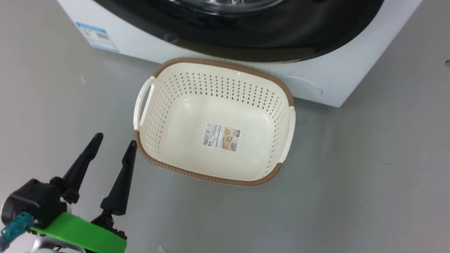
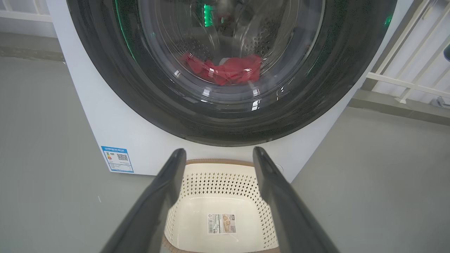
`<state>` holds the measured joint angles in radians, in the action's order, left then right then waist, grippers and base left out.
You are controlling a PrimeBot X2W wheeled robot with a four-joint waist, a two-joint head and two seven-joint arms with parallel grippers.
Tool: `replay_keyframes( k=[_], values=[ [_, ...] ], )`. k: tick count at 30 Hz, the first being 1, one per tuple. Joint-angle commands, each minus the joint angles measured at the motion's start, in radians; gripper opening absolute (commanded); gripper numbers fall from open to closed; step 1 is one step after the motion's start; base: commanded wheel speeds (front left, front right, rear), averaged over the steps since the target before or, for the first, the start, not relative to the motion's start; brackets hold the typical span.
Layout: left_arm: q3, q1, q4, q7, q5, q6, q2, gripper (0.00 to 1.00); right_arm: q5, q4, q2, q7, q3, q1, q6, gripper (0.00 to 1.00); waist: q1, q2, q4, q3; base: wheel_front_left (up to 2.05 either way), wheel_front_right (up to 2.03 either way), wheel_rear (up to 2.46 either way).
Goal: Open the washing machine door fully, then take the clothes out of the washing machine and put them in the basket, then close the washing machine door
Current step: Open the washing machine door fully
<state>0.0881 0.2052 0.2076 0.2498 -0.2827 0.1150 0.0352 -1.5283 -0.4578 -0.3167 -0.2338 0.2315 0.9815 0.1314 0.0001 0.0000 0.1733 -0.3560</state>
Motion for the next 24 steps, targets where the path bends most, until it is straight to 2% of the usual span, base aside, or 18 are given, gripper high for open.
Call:
replay_keyframes(
  k=[1,10,17,24],
  values=[
    [-0.030,0.021,-0.018,0.012,-0.009,0.004,0.015,1.00,-0.021,0.012,0.002,-0.025,0.009,0.028,-0.001,0.00,0.0000,0.0000,0.019,-0.025,0.00,0.00,0.00],
    [-0.018,0.045,-0.013,0.012,-0.016,0.008,0.015,1.00,-0.154,-0.134,0.015,-0.225,-0.018,0.153,-0.001,0.00,-0.0001,0.0000,0.029,-0.070,0.00,0.00,0.00],
    [-0.007,0.060,-0.008,0.012,-0.021,0.011,0.015,1.00,-0.174,-0.235,0.014,-0.330,-0.001,0.222,-0.001,0.00,-0.0001,0.0000,0.041,-0.088,0.00,0.00,0.00],
    [0.005,0.062,-0.002,0.012,-0.031,0.013,0.015,1.00,-0.181,-0.304,0.022,-0.385,0.007,0.271,-0.001,0.00,-0.0001,0.0000,0.058,-0.094,0.00,0.00,0.00]
  ],
)
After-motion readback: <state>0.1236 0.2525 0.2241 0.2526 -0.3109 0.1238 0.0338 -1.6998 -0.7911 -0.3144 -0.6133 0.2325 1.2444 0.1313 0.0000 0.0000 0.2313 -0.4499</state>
